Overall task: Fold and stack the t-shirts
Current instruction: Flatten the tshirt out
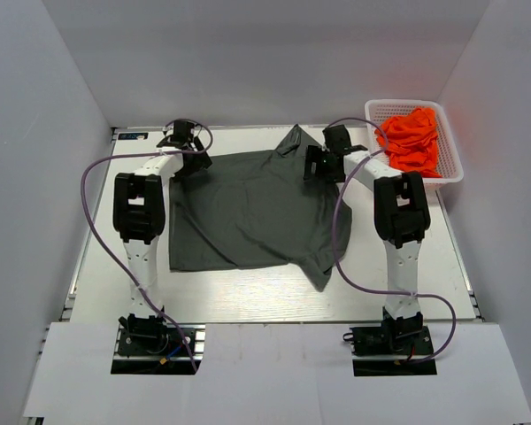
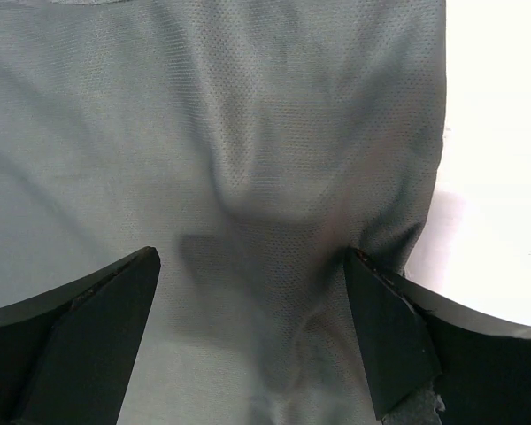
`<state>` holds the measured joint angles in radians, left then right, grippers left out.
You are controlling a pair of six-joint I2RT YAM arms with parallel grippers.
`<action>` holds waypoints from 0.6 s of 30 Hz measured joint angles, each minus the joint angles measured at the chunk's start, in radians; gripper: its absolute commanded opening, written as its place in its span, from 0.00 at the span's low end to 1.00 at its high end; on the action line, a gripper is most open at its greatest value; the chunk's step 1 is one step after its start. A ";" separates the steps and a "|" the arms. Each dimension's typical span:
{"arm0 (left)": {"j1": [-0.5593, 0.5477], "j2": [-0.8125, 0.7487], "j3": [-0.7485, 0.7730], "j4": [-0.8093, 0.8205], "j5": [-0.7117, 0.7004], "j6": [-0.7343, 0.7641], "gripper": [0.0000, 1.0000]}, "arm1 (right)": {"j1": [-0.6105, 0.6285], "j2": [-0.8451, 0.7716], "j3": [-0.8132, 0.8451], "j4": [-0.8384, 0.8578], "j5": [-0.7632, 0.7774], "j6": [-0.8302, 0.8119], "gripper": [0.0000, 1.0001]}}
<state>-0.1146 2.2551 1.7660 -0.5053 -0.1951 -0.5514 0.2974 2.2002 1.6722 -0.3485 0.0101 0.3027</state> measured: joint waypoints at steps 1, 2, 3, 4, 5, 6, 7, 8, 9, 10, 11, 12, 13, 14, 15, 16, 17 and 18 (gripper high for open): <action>0.001 0.000 0.000 -0.005 -0.010 0.001 1.00 | 0.002 0.000 -0.001 0.004 -0.003 0.002 0.90; 0.002 0.000 0.000 -0.014 -0.025 0.002 1.00 | 0.003 -0.002 -0.003 0.010 -0.004 0.003 0.90; 0.003 0.000 0.000 -0.019 -0.035 0.002 1.00 | 0.003 -0.006 -0.011 0.018 -0.002 0.004 0.90; 0.003 0.000 0.000 -0.025 -0.045 0.002 1.00 | 0.004 -0.014 -0.024 0.026 0.008 0.005 0.90; 0.004 0.000 0.001 -0.032 -0.057 0.003 1.00 | 0.003 -0.021 -0.035 0.028 0.020 0.005 0.90; 0.005 0.000 0.001 -0.039 -0.066 0.005 1.00 | 0.003 -0.025 -0.039 0.024 0.034 0.005 0.90; 0.007 0.000 0.002 -0.045 -0.075 0.007 1.00 | 0.001 -0.027 -0.039 0.022 0.049 0.005 0.90; 0.008 0.000 0.002 -0.050 -0.083 0.010 1.00 | -0.002 -0.029 -0.039 0.023 0.063 0.005 0.90; 0.010 0.000 0.002 -0.053 -0.086 0.014 1.00 | -0.006 -0.030 -0.039 0.022 0.079 0.005 0.90; 0.013 0.000 0.002 -0.056 -0.086 0.018 1.00 | -0.010 -0.030 -0.039 0.019 0.096 0.005 0.90; 0.015 0.000 0.004 -0.056 -0.083 0.021 1.00 | -0.014 -0.030 -0.039 0.018 0.111 0.003 0.90; 0.018 0.000 0.006 -0.056 -0.077 0.027 1.00 | -0.019 -0.030 -0.039 0.014 0.127 0.001 0.90; 0.020 0.000 0.008 -0.057 -0.069 0.032 1.00 | -0.023 -0.030 -0.039 0.013 0.137 0.000 0.90; 0.022 0.000 0.011 -0.056 -0.054 0.038 1.00 | -0.028 -0.030 -0.039 0.011 0.144 -0.002 0.90; 0.023 0.000 0.013 -0.052 -0.041 0.043 1.00 | -0.031 -0.030 -0.039 0.011 0.145 -0.008 0.90; 0.025 0.000 0.016 -0.047 -0.024 0.049 1.00 | -0.035 -0.030 -0.039 0.012 0.145 -0.015 0.90; 0.027 0.000 0.019 -0.040 -0.011 0.056 1.00 | -0.039 -0.030 -0.039 0.012 0.144 -0.024 0.90; 0.027 0.001 0.027 -0.039 0.004 0.063 1.00 | -0.042 -0.030 -0.039 0.013 0.144 -0.032 0.90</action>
<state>-0.0875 2.2559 1.7935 -0.5446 -0.1913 -0.4889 0.2550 2.1700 1.6329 -0.3355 0.1539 0.2710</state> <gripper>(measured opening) 0.997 0.905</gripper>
